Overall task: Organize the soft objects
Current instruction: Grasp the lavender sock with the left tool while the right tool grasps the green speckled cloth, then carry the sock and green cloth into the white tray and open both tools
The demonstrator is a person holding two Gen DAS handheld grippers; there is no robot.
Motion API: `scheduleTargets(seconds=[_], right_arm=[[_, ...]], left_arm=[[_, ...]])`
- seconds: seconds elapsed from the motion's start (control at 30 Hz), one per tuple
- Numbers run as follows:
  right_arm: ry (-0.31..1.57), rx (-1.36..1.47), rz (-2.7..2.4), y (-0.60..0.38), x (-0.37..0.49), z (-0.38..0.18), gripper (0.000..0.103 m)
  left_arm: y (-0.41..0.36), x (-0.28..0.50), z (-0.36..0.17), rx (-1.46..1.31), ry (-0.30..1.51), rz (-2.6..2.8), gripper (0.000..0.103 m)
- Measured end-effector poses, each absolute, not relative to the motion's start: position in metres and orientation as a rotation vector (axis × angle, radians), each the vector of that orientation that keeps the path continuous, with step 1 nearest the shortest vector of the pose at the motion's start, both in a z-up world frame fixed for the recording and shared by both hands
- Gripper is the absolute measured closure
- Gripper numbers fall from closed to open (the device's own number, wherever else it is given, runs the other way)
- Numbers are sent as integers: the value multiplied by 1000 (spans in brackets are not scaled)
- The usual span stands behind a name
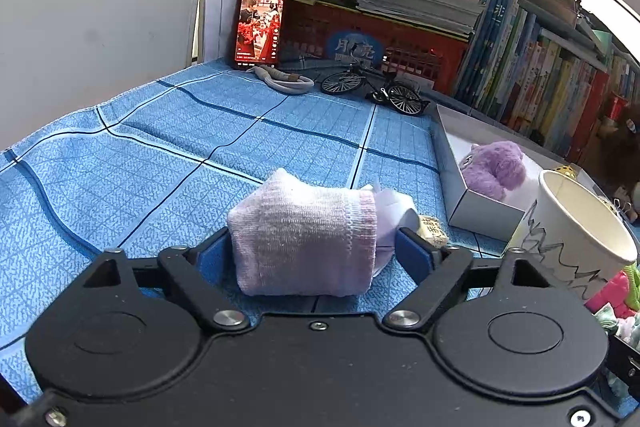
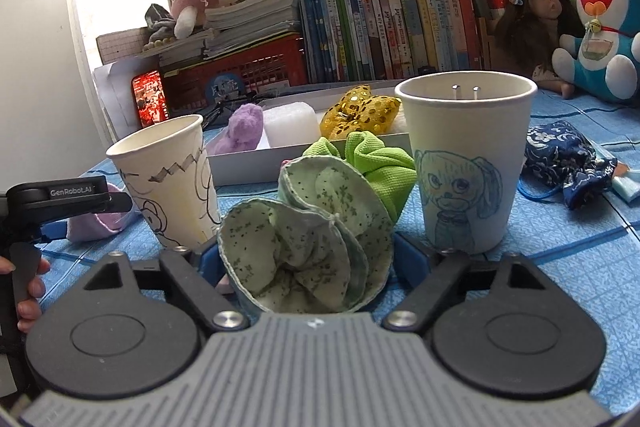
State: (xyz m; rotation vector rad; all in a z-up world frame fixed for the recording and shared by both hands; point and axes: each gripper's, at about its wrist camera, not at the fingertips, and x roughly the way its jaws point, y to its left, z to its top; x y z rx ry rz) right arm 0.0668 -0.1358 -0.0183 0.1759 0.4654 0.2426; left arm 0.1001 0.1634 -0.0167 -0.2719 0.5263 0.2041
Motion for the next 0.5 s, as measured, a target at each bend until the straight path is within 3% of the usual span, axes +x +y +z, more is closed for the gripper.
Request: scheduleTargets(seconds=[0.1, 0.27, 0.4, 0.5], right_arm=[[474, 171, 263, -136, 67, -18, 29], [479, 165, 279, -135, 65, -18, 39], [484, 155, 289, -133, 63, -15, 50], [481, 139, 293, -132, 60, -13, 53]], left_arm=[[163, 100, -16, -271, 529, 202, 30], [163, 96, -14, -273, 524, 209, 49], [163, 94, -13, -274, 530, 212, 52], [162, 92, -12, -264, 528, 211, 54]])
